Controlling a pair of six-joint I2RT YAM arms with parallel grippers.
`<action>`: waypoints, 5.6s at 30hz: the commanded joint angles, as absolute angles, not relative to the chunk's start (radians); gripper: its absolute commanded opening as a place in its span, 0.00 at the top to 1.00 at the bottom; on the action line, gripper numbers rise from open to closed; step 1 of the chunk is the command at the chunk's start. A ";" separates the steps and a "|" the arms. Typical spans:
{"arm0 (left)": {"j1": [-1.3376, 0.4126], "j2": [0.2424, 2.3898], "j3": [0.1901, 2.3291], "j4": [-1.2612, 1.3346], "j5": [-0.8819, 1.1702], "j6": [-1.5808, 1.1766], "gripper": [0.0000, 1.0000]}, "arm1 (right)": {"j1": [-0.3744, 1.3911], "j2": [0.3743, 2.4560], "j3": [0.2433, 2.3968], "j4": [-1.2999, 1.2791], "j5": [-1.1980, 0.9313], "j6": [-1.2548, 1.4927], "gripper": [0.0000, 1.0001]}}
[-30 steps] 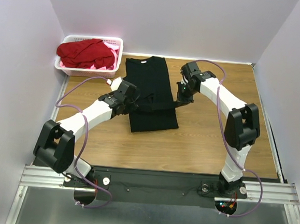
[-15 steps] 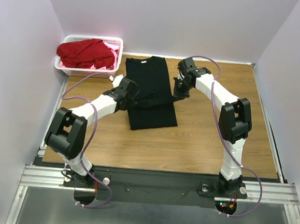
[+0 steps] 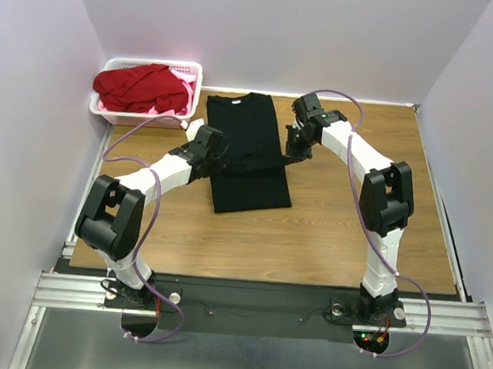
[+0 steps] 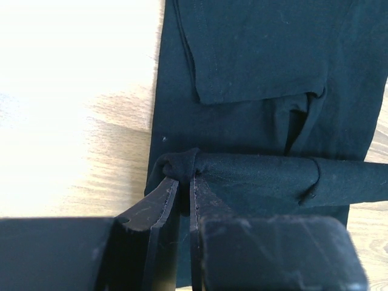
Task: Fold and stack the t-shirts
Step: Fold the tshirt
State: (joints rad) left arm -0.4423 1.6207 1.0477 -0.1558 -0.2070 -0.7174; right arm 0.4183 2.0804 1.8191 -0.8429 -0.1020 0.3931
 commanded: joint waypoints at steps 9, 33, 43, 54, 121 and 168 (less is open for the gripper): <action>-0.420 1.677 1.106 -0.121 -0.268 -0.638 1.00 | 0.403 2.092 1.876 -0.779 -0.032 0.394 0.99; -0.399 1.781 1.167 -0.107 -0.252 -0.612 1.00 | 0.402 2.180 1.908 -0.723 -0.006 0.388 0.99; -0.388 1.735 1.172 -0.132 -0.232 -0.609 0.42 | 0.406 2.154 1.887 -0.649 -0.083 0.287 0.57; -0.455 1.424 1.007 -0.195 -0.223 -0.715 0.28 | 0.508 2.023 1.795 -0.575 -0.141 0.075 0.40; -0.660 1.657 0.878 -0.149 -0.147 -0.718 0.48 | 0.471 1.770 1.011 -0.278 -0.170 0.480 0.82; -0.769 1.212 0.687 -0.230 -0.254 -0.865 0.74 | 0.275 1.365 0.773 -0.158 -0.452 0.523 0.83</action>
State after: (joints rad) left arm -0.7837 1.2598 0.5724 -0.1528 -0.1074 -0.9001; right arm 0.2771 1.3743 0.6304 -0.2050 -0.4149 0.5529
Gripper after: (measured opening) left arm 0.243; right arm 0.160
